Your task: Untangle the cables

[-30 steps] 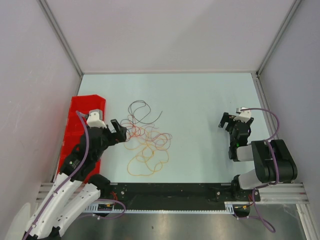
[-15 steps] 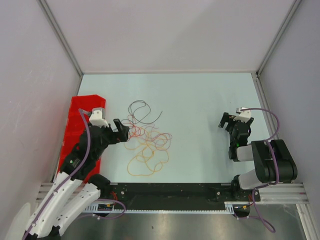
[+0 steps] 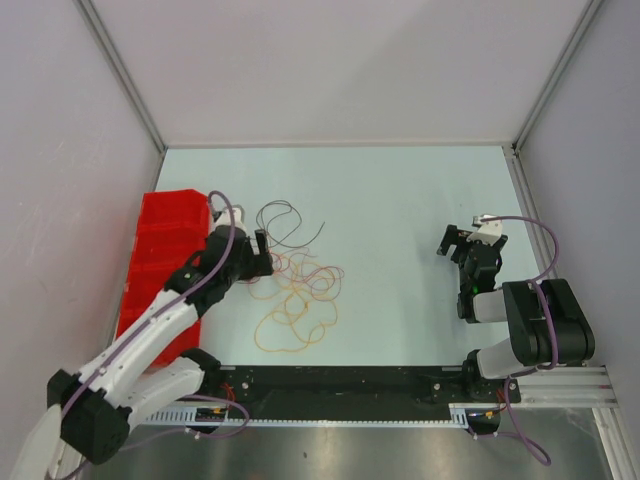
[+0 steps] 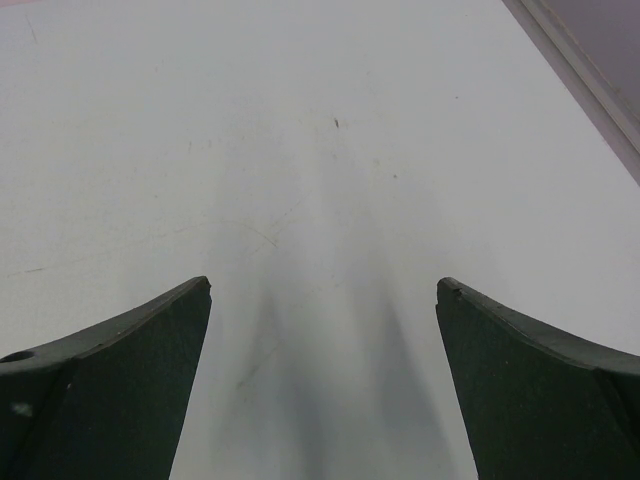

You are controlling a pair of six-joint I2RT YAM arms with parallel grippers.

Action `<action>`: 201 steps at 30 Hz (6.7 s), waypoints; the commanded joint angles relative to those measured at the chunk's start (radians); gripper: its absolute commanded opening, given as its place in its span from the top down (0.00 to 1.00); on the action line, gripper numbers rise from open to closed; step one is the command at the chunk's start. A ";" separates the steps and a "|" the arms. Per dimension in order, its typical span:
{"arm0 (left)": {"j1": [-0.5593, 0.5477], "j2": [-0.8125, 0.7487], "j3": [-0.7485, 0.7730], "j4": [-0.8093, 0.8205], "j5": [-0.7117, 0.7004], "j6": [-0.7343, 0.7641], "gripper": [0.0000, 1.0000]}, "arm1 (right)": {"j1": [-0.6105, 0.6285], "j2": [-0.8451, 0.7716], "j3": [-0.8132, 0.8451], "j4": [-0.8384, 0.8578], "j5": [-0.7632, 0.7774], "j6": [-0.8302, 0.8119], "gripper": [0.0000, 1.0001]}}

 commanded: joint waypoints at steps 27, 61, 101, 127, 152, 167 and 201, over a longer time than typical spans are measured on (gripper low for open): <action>-0.029 0.940 0.559 0.208 -0.033 0.158 0.33 | -0.012 0.009 0.027 0.018 -0.018 -0.009 0.00; -0.031 0.250 1.003 -0.076 0.402 0.244 1.00 | 0.093 -0.489 0.272 -0.676 -0.014 0.272 0.00; -0.028 0.219 1.013 -0.193 0.269 -0.153 1.00 | 1.146 -0.135 0.877 -0.616 0.037 -0.023 0.20; 0.170 0.188 0.803 -0.081 0.373 -0.153 0.99 | 1.131 0.020 1.080 -0.546 0.011 -0.141 1.00; 0.259 -0.106 0.438 -0.088 0.277 0.006 0.27 | 0.962 0.519 2.297 -1.085 -0.216 -0.219 1.00; 0.259 -0.422 0.312 0.143 0.200 0.164 0.25 | 0.973 0.541 2.248 -1.032 -0.284 -0.112 1.00; 0.253 -0.179 0.406 0.639 0.996 0.189 0.21 | 0.867 0.178 2.006 -1.458 -0.968 0.164 1.00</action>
